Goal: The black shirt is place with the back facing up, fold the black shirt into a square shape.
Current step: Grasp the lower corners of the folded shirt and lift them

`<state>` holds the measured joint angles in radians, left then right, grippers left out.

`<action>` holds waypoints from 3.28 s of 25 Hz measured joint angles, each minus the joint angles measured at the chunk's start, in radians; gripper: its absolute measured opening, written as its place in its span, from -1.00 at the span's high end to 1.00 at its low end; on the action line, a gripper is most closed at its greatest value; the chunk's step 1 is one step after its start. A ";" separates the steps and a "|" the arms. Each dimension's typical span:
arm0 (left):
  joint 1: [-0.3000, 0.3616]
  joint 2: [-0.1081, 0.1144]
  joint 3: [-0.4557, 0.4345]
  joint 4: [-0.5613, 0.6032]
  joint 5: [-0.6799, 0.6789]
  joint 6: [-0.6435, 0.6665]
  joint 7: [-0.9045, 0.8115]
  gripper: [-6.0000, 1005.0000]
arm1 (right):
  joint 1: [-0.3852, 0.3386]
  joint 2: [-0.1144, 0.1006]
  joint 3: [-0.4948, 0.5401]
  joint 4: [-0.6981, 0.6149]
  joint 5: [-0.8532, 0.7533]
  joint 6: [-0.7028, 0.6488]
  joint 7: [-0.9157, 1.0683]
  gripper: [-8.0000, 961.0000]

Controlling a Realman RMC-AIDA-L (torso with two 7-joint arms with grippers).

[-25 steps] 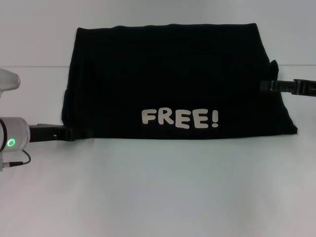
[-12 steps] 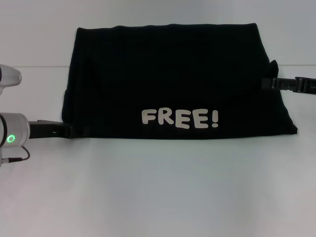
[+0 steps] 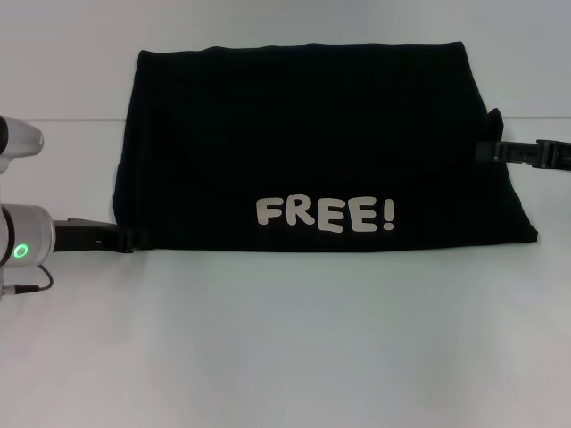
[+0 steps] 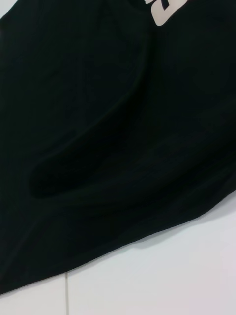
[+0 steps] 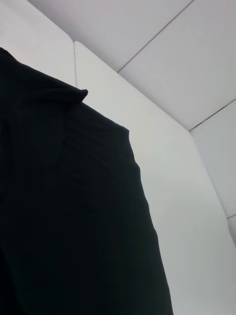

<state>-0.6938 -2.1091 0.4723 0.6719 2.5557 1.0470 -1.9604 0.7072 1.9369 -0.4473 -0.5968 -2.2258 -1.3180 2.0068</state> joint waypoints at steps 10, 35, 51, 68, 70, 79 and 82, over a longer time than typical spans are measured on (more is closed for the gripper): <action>-0.006 0.003 -0.004 0.008 0.000 0.009 -0.002 0.99 | 0.010 -0.025 -0.041 -0.002 -0.182 0.038 0.154 -0.67; -0.024 0.017 -0.007 0.015 0.000 0.043 -0.012 0.99 | 0.050 -0.011 -0.167 0.096 -0.290 0.272 0.251 -0.52; -0.023 0.018 -0.011 0.016 0.001 0.032 -0.023 0.99 | 0.014 -0.012 -0.136 0.092 -0.270 0.257 0.192 0.73; 0.107 0.016 -0.075 0.167 0.007 0.398 -0.030 0.99 | -0.218 0.013 -0.099 -0.120 -0.107 -0.134 -0.005 0.94; 0.132 0.015 -0.075 0.182 0.007 0.446 -0.023 0.99 | -0.249 0.013 -0.080 -0.136 -0.106 -0.186 -0.029 0.94; 0.219 0.014 -0.189 0.215 0.024 0.736 0.081 0.99 | -0.387 0.003 0.019 -0.142 -0.112 -0.350 -0.130 0.93; 0.244 0.015 -0.239 0.217 0.051 0.799 0.107 0.99 | -0.428 0.000 0.038 -0.144 -0.112 -0.391 -0.153 0.93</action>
<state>-0.4497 -2.0946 0.2335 0.8885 2.6068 1.8456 -1.8533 0.2787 1.9366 -0.4098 -0.7404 -2.3382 -1.7094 1.8542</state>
